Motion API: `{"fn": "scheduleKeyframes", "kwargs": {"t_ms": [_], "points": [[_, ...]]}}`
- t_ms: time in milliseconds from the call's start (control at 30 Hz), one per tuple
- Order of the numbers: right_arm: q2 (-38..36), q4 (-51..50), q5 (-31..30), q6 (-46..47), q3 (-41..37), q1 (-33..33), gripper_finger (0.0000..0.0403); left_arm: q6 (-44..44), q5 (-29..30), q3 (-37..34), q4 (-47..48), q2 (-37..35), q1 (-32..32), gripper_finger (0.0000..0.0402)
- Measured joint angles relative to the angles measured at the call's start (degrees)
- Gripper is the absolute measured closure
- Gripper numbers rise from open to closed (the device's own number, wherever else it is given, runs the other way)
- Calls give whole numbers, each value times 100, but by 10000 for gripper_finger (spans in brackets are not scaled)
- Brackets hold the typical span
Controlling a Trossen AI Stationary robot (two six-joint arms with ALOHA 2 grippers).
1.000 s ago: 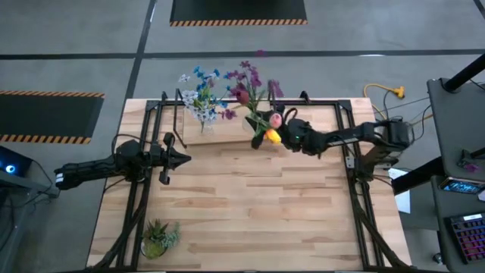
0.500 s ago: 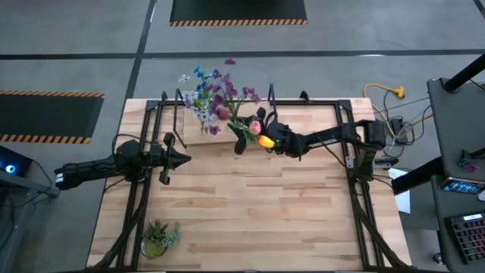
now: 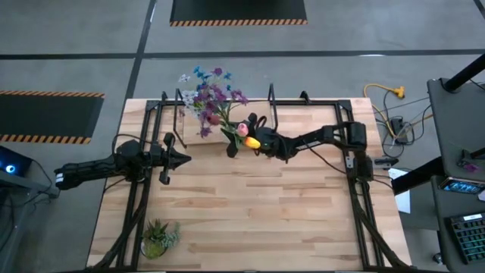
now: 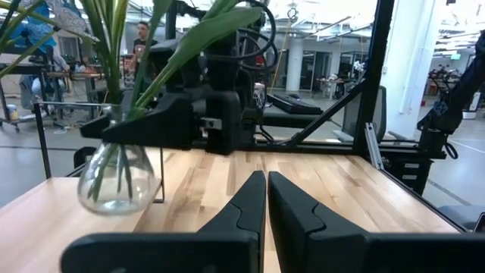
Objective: Pick and place flowers into a vace then onto a shelf
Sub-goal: Put the transparent vase on the shelf
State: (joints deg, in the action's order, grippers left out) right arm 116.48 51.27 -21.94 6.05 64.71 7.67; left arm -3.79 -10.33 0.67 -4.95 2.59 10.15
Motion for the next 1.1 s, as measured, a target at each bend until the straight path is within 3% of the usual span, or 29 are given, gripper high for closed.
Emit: {"fn": "scheduleKeyframes", "kwargs": {"t_ms": [267,500,1100], "points": [[361,102,-57,143,86,44,259,0,-1,0,1,2,-1,402],[259,-59,-483,1,-158,84,259,0,-2,0,4,2,-2,402],[199,-794,-683,272,-214,381,258,0,-2,0,7,2,-2,402]]}}
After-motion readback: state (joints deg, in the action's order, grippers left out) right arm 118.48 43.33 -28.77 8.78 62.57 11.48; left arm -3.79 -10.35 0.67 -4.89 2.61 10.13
